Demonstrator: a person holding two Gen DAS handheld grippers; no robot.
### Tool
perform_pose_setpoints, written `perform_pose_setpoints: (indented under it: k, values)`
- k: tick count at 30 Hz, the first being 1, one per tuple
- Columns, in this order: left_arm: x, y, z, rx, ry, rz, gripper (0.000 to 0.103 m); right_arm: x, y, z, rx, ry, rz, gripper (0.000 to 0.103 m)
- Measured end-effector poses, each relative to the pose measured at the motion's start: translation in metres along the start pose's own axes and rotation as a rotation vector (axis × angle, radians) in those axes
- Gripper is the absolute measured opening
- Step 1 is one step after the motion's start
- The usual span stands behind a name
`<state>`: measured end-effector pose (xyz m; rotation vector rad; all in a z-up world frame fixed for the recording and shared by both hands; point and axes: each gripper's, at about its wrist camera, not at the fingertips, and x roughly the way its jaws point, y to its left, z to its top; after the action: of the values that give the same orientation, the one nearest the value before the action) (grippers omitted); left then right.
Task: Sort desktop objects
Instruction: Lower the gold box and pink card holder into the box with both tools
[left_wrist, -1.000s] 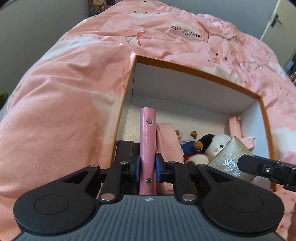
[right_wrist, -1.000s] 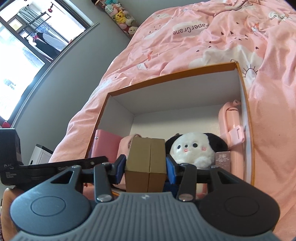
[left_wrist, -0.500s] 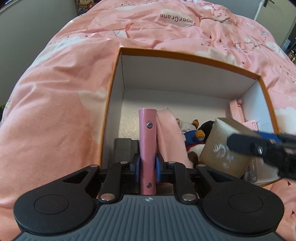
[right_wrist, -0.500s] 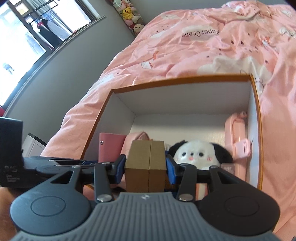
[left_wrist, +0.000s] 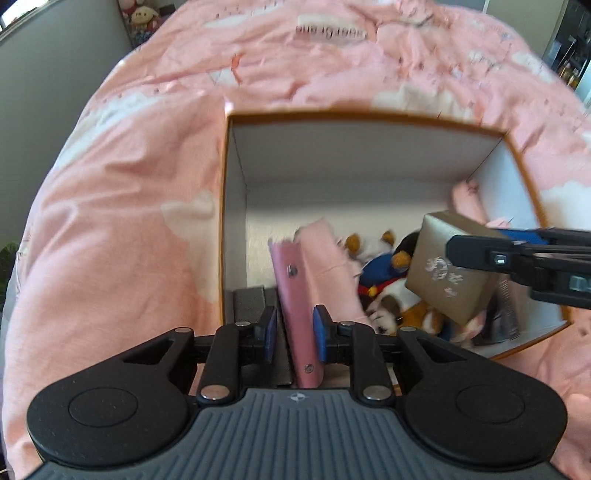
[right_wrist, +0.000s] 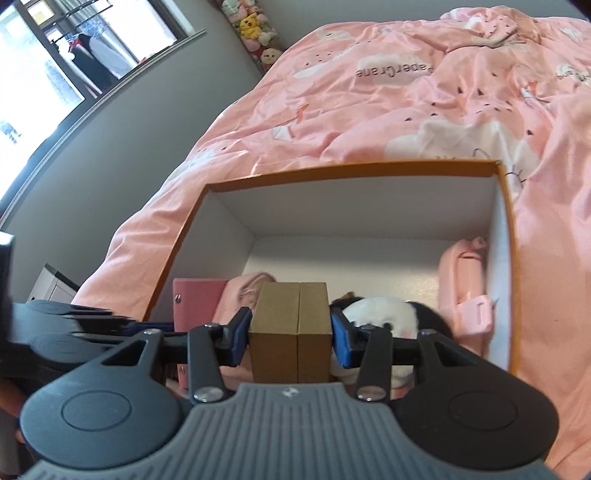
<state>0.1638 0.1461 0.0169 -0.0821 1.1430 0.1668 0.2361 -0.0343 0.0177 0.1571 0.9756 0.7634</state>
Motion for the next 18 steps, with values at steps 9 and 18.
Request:
perform_pose_setpoints:
  k: [9,18]
  values:
    - [0.006,-0.010,0.029,0.007,-0.034,-0.053,0.037,-0.001,-0.006,0.006,0.024,-0.013,0.025,0.047]
    - [0.042,-0.029,0.035,0.025,0.056,-0.002,0.045,0.001,-0.016,0.000,0.034,0.011,0.049,0.047]
